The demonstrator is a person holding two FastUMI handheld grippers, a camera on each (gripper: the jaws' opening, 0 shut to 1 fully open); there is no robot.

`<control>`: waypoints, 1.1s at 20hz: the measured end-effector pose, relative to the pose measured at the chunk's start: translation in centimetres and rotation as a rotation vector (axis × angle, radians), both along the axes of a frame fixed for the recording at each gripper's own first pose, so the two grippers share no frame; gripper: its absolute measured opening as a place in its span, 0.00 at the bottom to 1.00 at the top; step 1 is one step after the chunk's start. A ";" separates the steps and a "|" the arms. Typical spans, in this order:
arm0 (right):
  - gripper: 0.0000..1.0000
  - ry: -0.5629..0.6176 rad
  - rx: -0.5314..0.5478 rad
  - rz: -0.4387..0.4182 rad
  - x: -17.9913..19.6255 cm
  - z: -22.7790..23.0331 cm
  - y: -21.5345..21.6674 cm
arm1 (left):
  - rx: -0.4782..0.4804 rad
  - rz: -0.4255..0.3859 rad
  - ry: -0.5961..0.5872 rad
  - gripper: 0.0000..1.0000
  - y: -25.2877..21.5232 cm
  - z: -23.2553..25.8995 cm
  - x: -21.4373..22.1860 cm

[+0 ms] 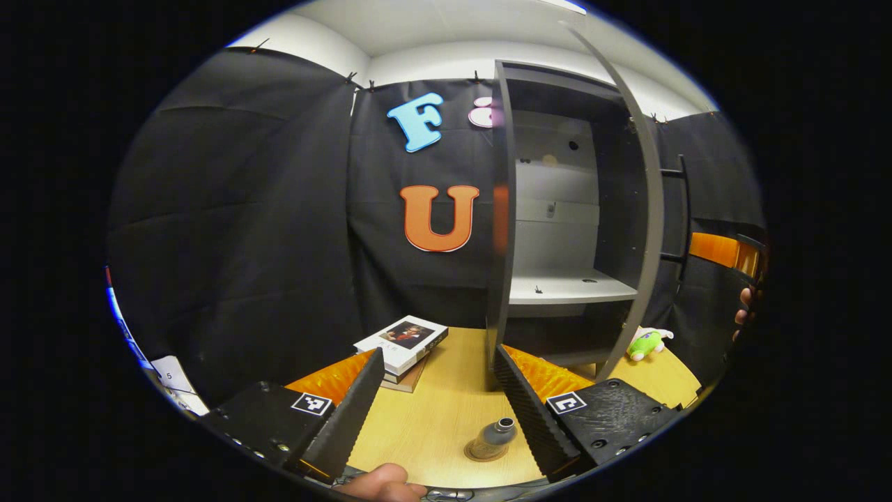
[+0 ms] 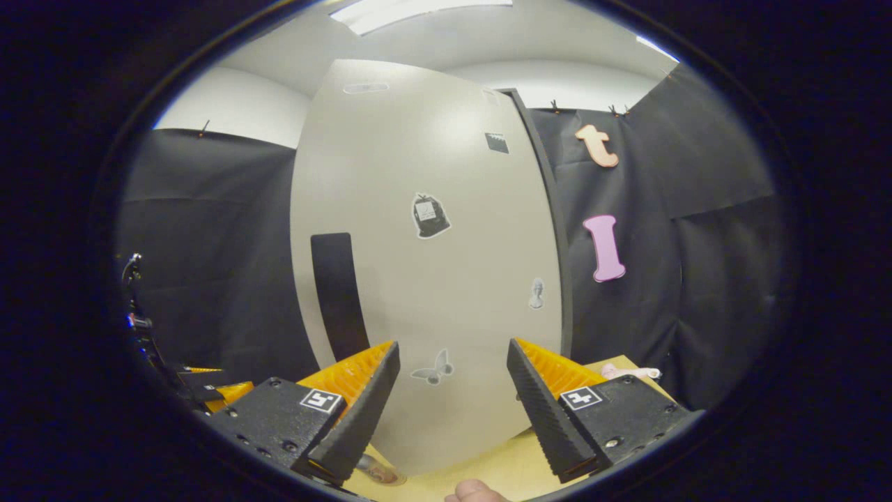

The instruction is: Open the cabinet door with the right hand, grasp the bottle in the cabinet with the left hand and place it on the coaster, then close the cabinet door with the right hand.

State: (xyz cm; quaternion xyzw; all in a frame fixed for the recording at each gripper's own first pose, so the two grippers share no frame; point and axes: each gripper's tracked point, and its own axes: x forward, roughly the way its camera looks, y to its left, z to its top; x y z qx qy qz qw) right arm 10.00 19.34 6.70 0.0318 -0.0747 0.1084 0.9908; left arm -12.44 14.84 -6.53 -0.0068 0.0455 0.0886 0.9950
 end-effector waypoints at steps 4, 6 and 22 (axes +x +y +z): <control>0.99 0.019 -0.022 -0.019 0.1 -0.5 -0.6 | -0.008 0.004 -0.010 0.95 0.3 0.1 0.1; 0.99 0.037 -0.026 -0.045 -0.5 -0.8 -1.5 | -0.016 -0.021 -0.013 0.95 -0.2 0.1 0.4; 0.99 0.077 -0.055 0.001 -0.9 -1.1 -7.9 | -0.005 -0.074 -0.165 0.95 -10.9 4.2 -1.3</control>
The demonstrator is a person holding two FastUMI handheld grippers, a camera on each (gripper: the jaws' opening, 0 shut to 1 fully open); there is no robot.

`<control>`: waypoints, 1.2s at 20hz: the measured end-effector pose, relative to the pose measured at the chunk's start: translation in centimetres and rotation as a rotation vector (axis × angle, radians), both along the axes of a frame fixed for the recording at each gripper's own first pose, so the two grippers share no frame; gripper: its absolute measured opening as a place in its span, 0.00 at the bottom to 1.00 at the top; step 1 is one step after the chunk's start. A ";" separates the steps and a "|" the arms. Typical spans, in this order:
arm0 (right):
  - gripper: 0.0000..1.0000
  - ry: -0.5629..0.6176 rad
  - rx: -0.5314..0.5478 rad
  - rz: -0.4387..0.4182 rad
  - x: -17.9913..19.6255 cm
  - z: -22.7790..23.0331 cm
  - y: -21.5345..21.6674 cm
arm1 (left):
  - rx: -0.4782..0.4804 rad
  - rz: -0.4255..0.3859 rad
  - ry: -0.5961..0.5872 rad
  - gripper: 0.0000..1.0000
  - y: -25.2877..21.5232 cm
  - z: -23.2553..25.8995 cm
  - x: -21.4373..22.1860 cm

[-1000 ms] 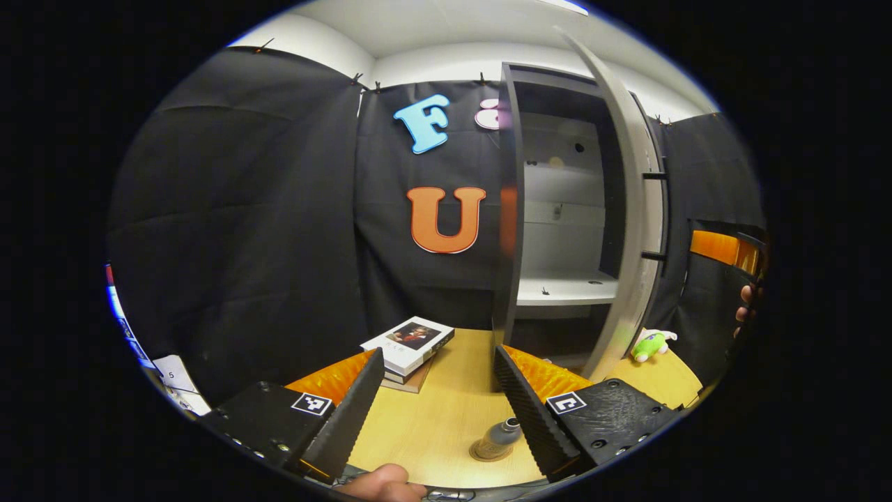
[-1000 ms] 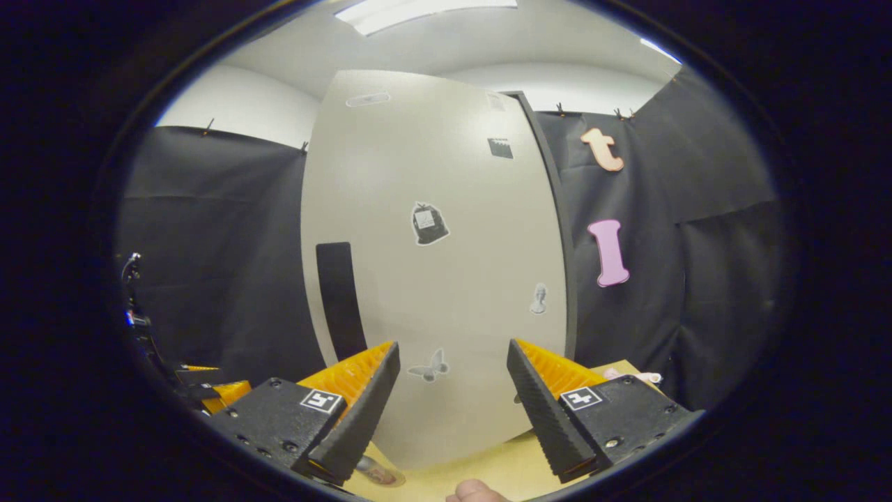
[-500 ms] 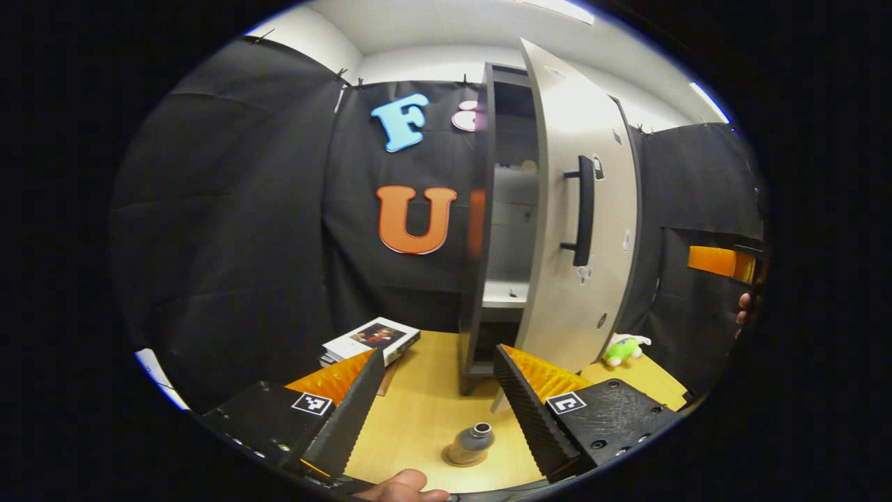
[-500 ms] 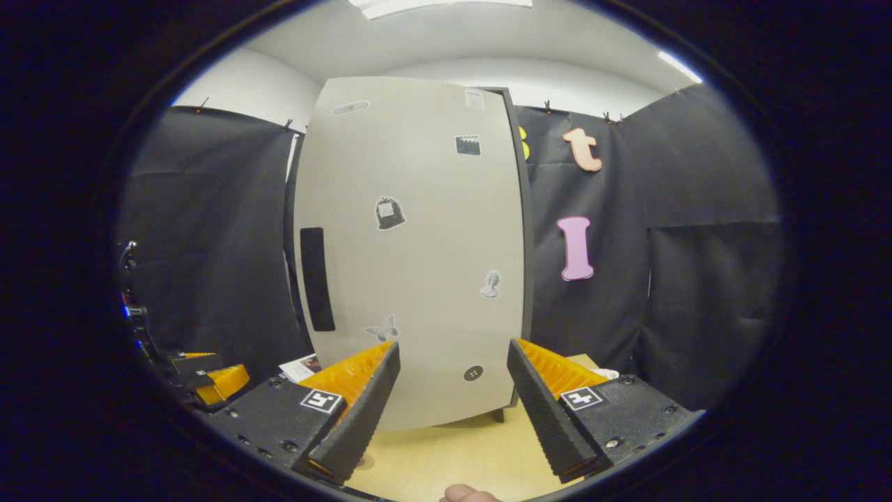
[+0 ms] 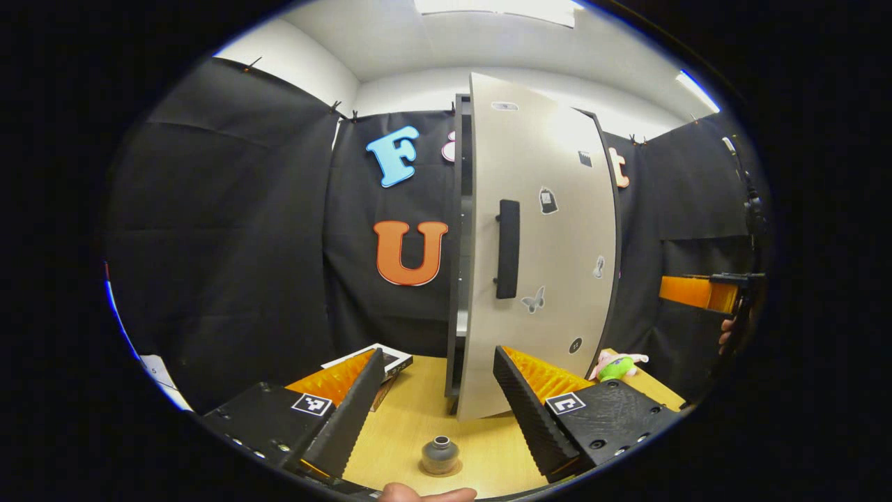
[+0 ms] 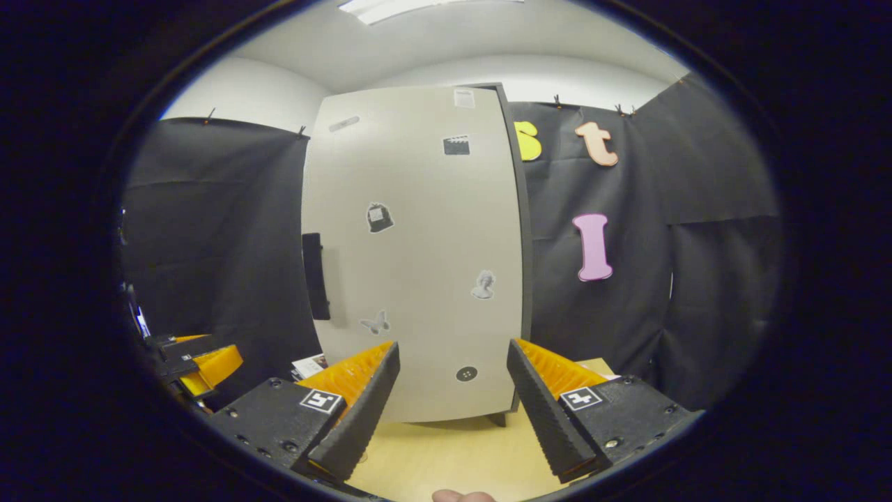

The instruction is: Open the cabinet door with the right hand, grasp the bottle in the cabinet with the left hand and place it on the coaster, then close the cabinet door with the right hand.

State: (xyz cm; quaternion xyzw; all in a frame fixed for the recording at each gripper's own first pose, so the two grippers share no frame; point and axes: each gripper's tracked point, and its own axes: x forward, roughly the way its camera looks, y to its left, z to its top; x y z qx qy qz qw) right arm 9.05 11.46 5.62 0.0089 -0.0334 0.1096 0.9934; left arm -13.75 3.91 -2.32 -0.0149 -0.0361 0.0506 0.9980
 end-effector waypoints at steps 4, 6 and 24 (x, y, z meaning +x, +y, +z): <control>0.94 0.040 0.027 0.048 1.1 -0.7 -0.2 | 0.053 0.021 -0.048 0.95 -1.6 1.7 -2.0; 0.94 0.054 0.049 0.069 1.3 -0.8 0.1 | 0.073 0.030 -0.041 0.95 -2.0 1.2 -2.5; 0.99 0.029 0.105 -0.183 0.1 -0.8 -1.4 | 0.040 -0.050 0.072 0.95 0.0 -1.1 0.6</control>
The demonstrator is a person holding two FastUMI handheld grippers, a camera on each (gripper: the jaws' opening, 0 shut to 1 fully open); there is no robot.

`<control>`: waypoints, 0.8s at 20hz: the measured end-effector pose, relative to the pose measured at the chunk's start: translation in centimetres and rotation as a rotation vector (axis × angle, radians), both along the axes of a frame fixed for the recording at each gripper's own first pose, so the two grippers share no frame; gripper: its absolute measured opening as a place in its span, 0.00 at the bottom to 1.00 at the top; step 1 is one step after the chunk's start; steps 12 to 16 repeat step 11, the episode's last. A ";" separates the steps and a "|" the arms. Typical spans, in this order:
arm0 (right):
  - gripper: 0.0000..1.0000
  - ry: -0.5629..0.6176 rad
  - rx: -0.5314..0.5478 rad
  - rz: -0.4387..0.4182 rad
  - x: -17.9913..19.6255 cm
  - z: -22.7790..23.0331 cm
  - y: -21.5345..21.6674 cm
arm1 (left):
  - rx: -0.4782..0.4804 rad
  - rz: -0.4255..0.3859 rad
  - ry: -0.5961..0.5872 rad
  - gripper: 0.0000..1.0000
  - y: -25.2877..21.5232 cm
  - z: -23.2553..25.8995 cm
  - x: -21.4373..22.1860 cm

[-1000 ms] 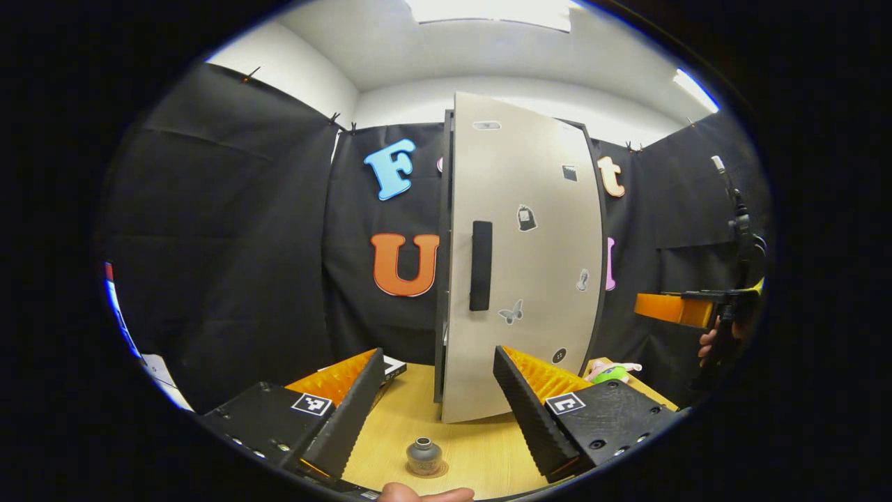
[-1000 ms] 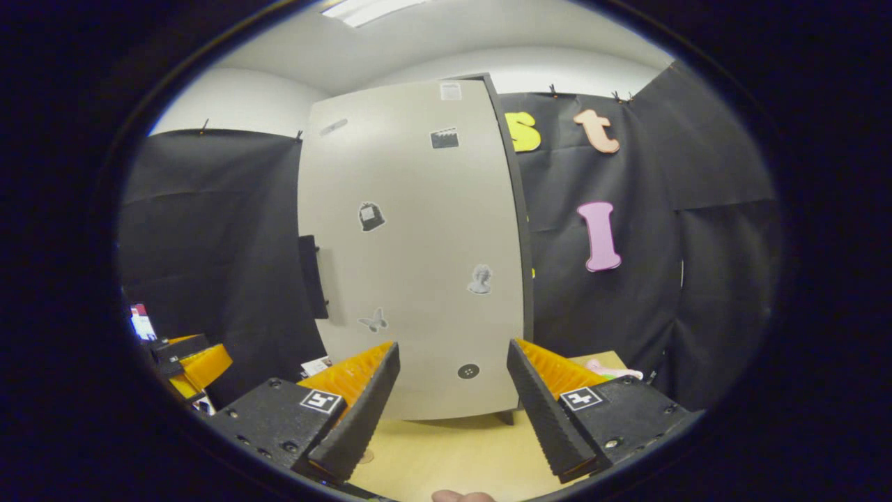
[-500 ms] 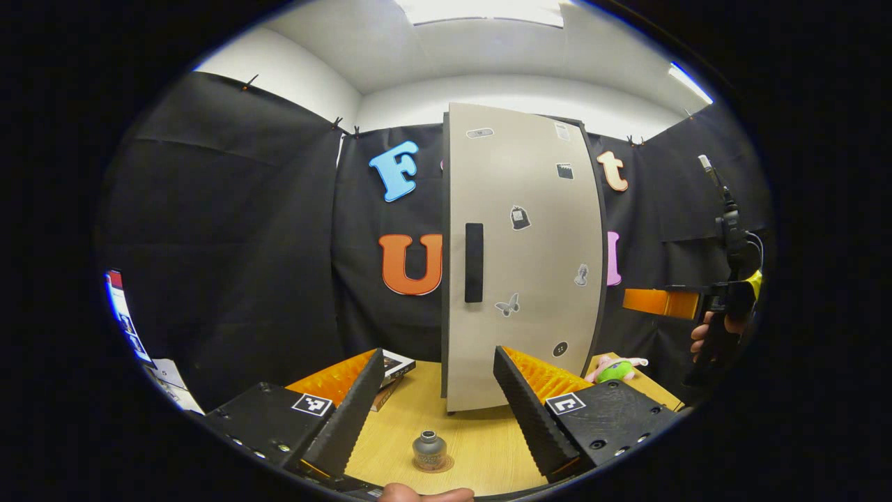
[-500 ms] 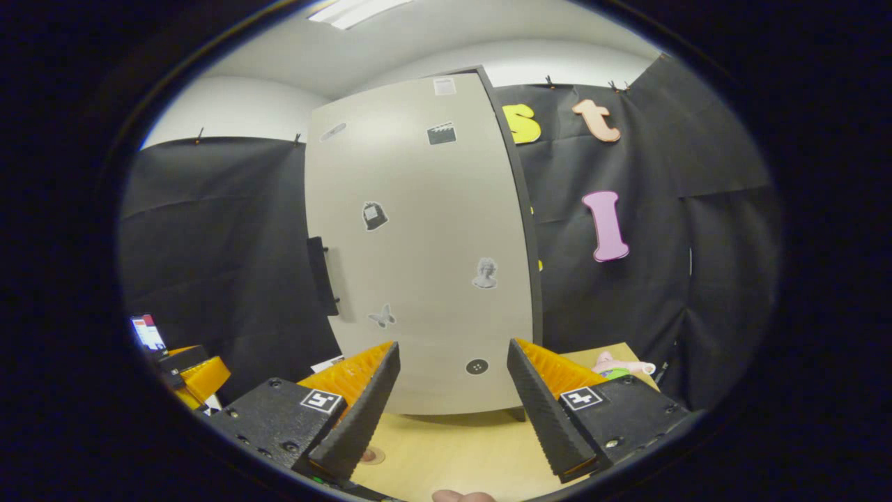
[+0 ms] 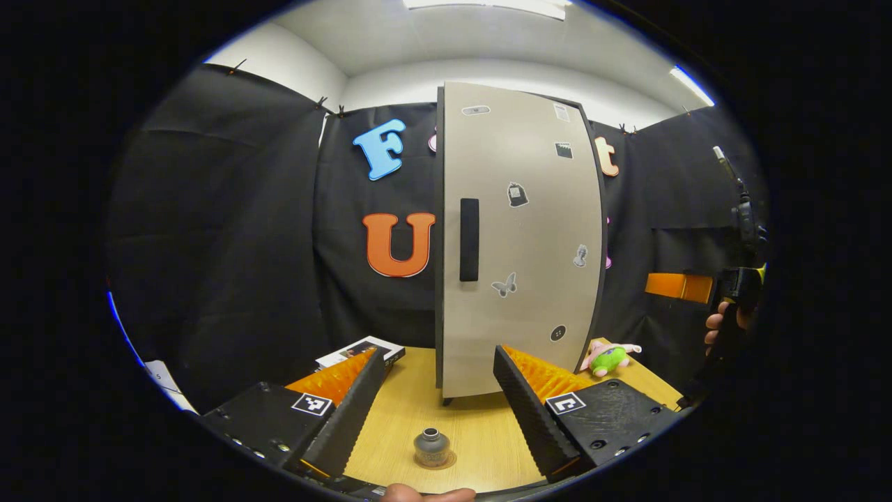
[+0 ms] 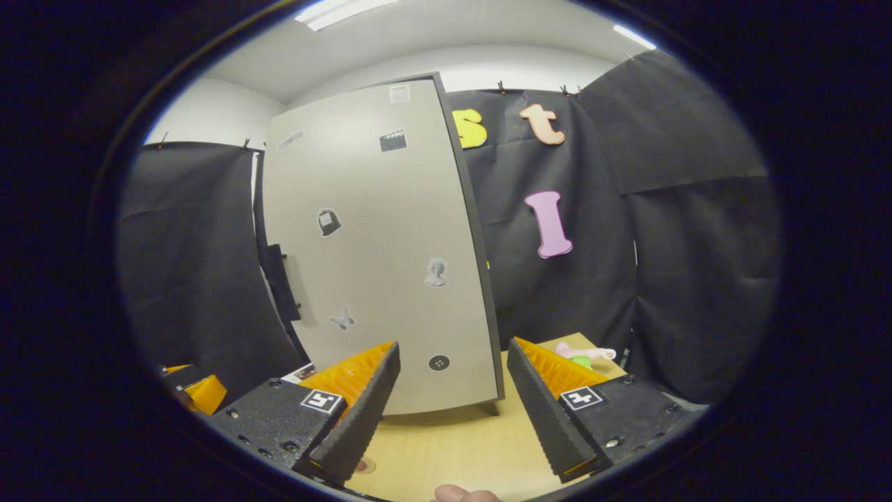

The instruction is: Open the cabinet door with the right hand, grasp the bottle in the cabinet with the left hand and place it on the coaster, then close the cabinet door with the right hand.

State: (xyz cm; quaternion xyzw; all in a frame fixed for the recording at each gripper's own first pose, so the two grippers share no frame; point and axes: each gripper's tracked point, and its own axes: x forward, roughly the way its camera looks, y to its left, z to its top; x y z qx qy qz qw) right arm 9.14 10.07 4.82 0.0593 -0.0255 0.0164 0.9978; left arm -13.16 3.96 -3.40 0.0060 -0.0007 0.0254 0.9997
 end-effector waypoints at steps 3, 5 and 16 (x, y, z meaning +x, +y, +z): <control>0.99 -0.004 -0.071 0.011 -0.4 -0.3 1.0 | -0.019 -0.013 0.002 0.95 0.2 0.2 0.9; 0.99 -0.005 -0.091 0.025 -0.6 -0.4 1.6 | -0.025 -0.014 0.002 0.95 0.5 0.4 1.3; 0.99 0.003 -0.086 0.048 -0.3 -0.3 2.4 | -0.028 -0.028 -0.013 0.95 0.5 1.0 1.9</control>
